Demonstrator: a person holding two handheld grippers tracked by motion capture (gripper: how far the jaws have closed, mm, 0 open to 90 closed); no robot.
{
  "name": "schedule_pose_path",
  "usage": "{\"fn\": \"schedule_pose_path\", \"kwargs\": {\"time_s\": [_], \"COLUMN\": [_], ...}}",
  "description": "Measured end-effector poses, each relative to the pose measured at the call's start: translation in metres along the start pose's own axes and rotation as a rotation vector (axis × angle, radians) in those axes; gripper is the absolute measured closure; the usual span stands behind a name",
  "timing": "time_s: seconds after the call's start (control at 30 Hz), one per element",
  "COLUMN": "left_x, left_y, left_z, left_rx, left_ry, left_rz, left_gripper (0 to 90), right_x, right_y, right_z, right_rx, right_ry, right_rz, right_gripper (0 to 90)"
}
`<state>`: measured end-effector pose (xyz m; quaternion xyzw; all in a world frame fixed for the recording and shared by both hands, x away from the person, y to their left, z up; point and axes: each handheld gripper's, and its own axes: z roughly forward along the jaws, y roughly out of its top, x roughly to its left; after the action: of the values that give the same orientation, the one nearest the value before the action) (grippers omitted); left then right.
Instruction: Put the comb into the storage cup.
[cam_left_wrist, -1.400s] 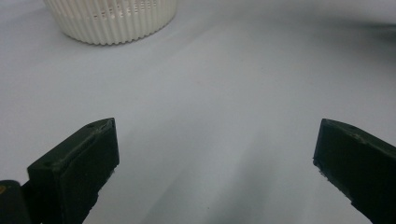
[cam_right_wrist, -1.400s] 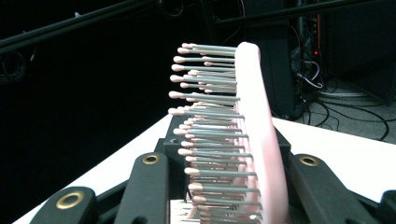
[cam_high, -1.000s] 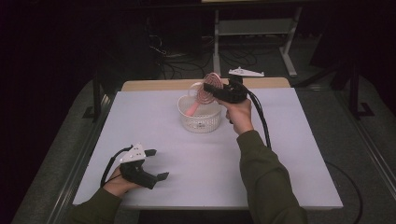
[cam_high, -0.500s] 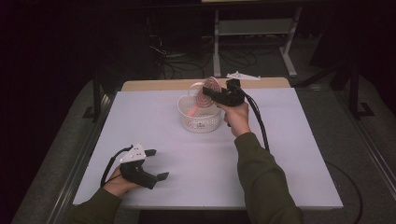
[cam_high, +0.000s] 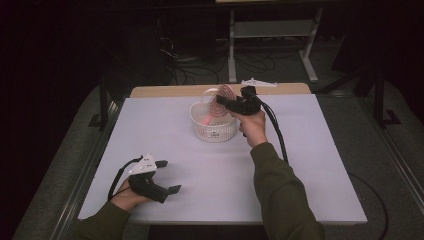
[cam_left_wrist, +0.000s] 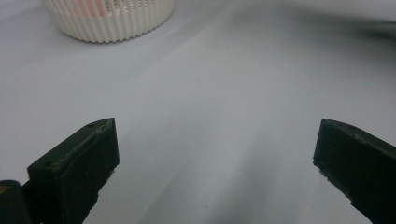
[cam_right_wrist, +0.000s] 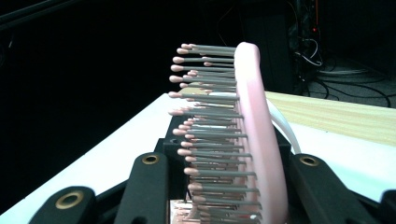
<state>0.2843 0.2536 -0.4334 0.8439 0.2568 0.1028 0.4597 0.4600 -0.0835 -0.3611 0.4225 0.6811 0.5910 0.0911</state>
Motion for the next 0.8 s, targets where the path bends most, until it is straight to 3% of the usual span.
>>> {"fn": "schedule_pose_path", "kwargs": {"time_s": [0.8], "left_x": [0.0], "left_y": [-0.001], "left_z": [0.002], "left_rx": [0.015], "left_ry": [-0.005], "left_rz": [0.007], "left_gripper": [0.2], "right_x": [-0.021], "right_y": [-0.009], "right_z": [-0.01], "right_rx": [0.033], "right_ry": [-0.064], "right_rz": [0.019], "right_gripper": [57.3]}}
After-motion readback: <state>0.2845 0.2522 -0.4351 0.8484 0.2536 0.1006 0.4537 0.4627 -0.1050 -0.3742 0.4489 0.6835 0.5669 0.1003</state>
